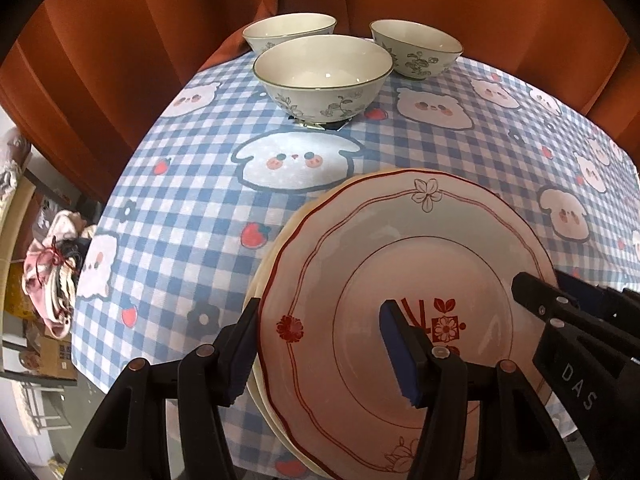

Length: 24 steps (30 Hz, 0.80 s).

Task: Organize plates and bowls
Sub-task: 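Lower the red-rimmed plate onto the yellow-flower plates, then open both tools and pull them back from the plate stack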

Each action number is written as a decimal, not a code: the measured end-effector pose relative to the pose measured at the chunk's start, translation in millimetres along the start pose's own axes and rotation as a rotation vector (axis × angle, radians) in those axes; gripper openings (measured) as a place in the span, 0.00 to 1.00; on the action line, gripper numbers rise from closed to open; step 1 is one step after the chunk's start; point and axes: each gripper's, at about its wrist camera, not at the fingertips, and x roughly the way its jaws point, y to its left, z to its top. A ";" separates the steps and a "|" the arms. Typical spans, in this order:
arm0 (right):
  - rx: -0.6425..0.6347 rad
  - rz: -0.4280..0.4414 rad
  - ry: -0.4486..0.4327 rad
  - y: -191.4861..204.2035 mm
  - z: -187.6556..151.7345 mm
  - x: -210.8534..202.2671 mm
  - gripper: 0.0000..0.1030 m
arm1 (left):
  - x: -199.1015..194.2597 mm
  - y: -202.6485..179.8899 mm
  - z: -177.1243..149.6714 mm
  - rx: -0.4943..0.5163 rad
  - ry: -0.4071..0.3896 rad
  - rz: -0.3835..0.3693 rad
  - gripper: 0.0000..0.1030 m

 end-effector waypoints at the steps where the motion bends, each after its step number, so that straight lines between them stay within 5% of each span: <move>1: 0.001 -0.001 -0.001 0.3 1.1 0.8 0.31 | 0.8 -0.5 0.6 0.005 -0.003 0.004 0.59; 14: -0.026 -0.058 -0.032 8.8 -1.7 1.5 0.31 | 4.8 -12.0 -4.9 0.040 -0.041 0.055 0.66; 19: -0.036 -0.006 -0.040 2.5 -2.1 -2.9 0.33 | 3.6 -9.9 -4.9 0.000 -0.017 0.000 0.82; 21: -0.049 0.014 -0.054 0.7 -2.0 -7.2 0.52 | 0.5 -12.3 -5.7 -0.012 -0.016 0.009 0.84; 24: -0.060 0.057 -0.086 -4.3 -1.0 -18.0 0.65 | -6.8 -14.9 -6.5 -0.034 -0.004 0.015 0.88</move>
